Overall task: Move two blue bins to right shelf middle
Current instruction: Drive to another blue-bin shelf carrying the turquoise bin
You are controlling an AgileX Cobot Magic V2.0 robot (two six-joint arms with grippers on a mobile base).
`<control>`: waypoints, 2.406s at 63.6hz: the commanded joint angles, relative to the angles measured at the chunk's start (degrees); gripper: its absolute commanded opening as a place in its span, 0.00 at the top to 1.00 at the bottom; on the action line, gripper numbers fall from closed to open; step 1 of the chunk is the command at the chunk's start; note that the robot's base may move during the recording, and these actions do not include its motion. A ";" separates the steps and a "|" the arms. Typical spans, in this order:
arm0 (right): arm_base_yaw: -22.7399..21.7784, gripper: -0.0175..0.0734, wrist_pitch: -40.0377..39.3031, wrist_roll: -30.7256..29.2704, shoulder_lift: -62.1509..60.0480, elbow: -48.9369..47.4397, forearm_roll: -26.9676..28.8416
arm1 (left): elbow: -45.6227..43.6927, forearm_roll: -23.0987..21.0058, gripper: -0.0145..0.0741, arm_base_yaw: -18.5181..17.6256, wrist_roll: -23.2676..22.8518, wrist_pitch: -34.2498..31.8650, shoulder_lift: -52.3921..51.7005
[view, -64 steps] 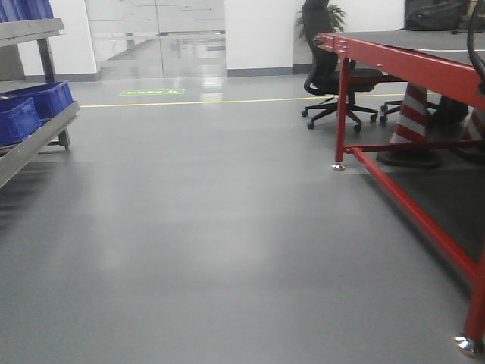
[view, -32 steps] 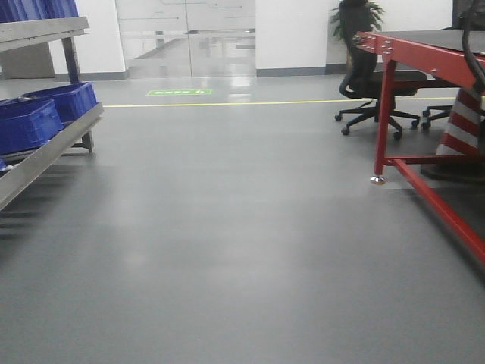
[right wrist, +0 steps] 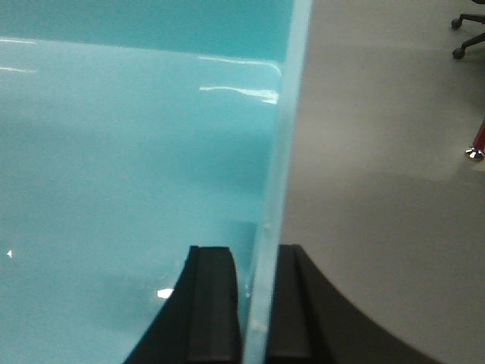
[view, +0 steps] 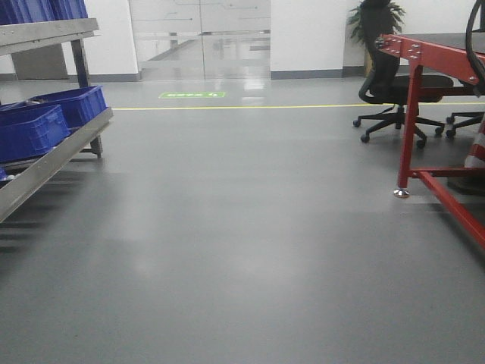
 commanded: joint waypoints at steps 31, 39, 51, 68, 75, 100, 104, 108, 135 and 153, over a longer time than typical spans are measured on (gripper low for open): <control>0.88 0.98 -4.75 -0.75 0.23 -0.86 3.77 | -0.73 -2.71 0.96 -0.86 0.37 -10.87 4.00; 0.88 0.98 -4.87 -0.75 0.69 -0.86 3.77 | -0.73 -2.71 0.96 -0.86 0.37 -10.77 4.72; 0.88 0.98 -4.87 -0.75 0.69 -0.86 3.77 | -0.73 -2.71 0.96 -0.86 0.37 -10.85 5.56; 0.88 0.98 -5.00 -0.75 0.72 -0.86 3.77 | -0.73 -2.71 0.96 -0.86 0.37 -10.85 6.20; 0.88 0.98 -5.00 -0.75 0.72 -0.86 3.77 | -0.73 -2.71 0.96 -0.86 0.37 -10.85 6.20; 0.88 0.98 -5.23 -0.75 0.72 -0.86 3.77 | -0.73 -2.71 0.96 -0.86 0.37 -10.85 6.20; 0.88 0.98 -5.23 -0.75 0.72 -0.86 3.77 | -0.73 -2.71 0.96 -0.86 0.37 -10.85 6.20; 0.88 0.98 -5.23 -0.75 0.72 -0.86 3.77 | -0.73 -2.71 0.96 -0.86 0.37 -10.85 6.20; 0.88 0.98 -6.23 -0.75 0.81 -0.86 3.77 | -0.73 -2.71 0.96 -0.86 0.37 -10.85 6.20; 0.88 0.98 -6.23 -0.75 0.81 -0.86 3.77 | -0.73 -2.71 0.96 -0.86 0.37 -10.85 6.20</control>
